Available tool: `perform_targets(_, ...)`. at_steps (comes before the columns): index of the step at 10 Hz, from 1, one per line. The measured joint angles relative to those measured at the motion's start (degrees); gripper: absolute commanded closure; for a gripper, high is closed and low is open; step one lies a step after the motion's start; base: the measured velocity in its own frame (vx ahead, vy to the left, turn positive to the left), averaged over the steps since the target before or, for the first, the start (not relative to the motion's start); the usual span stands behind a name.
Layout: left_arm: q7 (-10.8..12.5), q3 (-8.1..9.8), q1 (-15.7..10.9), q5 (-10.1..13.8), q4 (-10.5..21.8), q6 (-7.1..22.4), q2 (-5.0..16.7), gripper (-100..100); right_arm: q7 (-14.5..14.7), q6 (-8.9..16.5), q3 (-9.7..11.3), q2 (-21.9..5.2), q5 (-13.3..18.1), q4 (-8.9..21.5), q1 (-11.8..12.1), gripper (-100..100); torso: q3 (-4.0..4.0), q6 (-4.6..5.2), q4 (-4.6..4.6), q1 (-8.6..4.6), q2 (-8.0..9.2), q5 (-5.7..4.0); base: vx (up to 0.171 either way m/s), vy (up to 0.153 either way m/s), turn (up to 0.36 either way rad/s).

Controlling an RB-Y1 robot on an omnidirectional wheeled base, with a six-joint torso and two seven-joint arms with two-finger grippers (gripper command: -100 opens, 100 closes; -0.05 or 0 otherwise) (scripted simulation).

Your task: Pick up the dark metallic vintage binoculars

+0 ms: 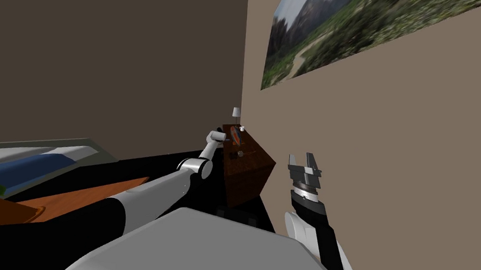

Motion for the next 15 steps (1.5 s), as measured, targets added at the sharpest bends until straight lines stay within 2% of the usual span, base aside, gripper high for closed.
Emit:
perform_targets(1, -0.26, 0.29, -0.89, -0.37, 2.00, 1.03, -0.20, -100, 0.00, 0.00, 0.00, 0.00, 0.00, 0.00, 0.00, 0, 0.00, 0.01, 0.00, 0.00, 0.00, 0.00, -0.006, -0.002, -0.024)
perform_targets(2, -0.43, 0.32, -1.12, -0.75, 2.14, 2.69, -0.65, -100, 0.00, 0.00, 0.00, 0.00, 0.00, 0.00, 0.00, 0, 0.01, 0.00, 0.00, 0.00, 0.01, 0.00, -0.008, -0.002, -0.038)
perform_targets(3, -0.39, 0.46, -2.64, -1.43, 3.96, 4.39, -1.02, -100, 0.00, 0.00, 0.00, 0.00, 0.00, 0.00, 0.00, 0, 0.01, 0.01, 0.01, -0.01, 0.01, -0.01, -0.007, -0.001, -0.021)
perform_targets(5, -1.14, 0.89, -3.40, -1.83, 5.32, 7.63, -1.48, -100, 0.00, 0.00, 0.00, 0.00, 0.00, 0.00, 0.00, 0, 0.01, 0.00, 0.00, 0.01, 0.02, 0.00, -0.008, -0.003, -0.023)
perform_targets(7, -0.95, 1.06, -5.56, -2.79, 8.92, 9.70, -2.12, -100, 0.00, 0.00, 0.00, 0.00, 0.00, 0.00, 0.00, 0, 0.01, 0.01, 0.01, -0.01, 0.01, 0.00, -0.009, -0.002, -0.047)
perform_targets(8, -0.87, 1.38, -7.49, -3.28, 12.27, 10.77, -2.26, -100, 0.00, 0.00, 0.00, 0.00, 0.00, 0.00, 0.00, 0, 0.01, 0.01, 0.01, -0.02, 0.02, -0.01, -0.007, -0.003, -0.022)
perform_targets(9, -1.27, 1.49, -7.06, -3.46, 11.95, 12.11, -2.77, -100, 0.00, 0.00, 0.00, 0.00, 0.00, 0.00, 0.00, 0, 0.01, -0.02, 0.00, 0.01, 0.02, 0.01, -0.008, -0.003, -0.018)
perform_targets(11, -1.55, 1.87, -8.53, -4.20, 15.76, 14.13, -3.69, -100, 0.00, 0.00, 0.00, 0.00, 0.00, 0.00, 0.00, 0, 0.01, 0.00, 0.00, -0.01, 0.02, 0.00, -0.008, -0.002, -0.033)
perform_targets(13, -2.04, 2.05, -8.69, -4.65, 15.88, 16.51, -4.75, -100, 0.00, 0.00, 0.00, 0.00, 0.00, 0.00, 0.00, 0, 0.01, -0.01, 0.00, 0.00, 0.01, 0.00, -0.004, -0.002, -0.017)
perform_targets(15, -1.99, 2.25, -9.98, -4.94, 18.22, 17.46, -5.25, -100, 0.00, 0.00, 0.00, 0.00, 0.00, 0.00, 0.00, 0, 0.00, -0.01, 0.00, 0.01, 0.00, 0.00, -0.004, -0.003, -0.026)
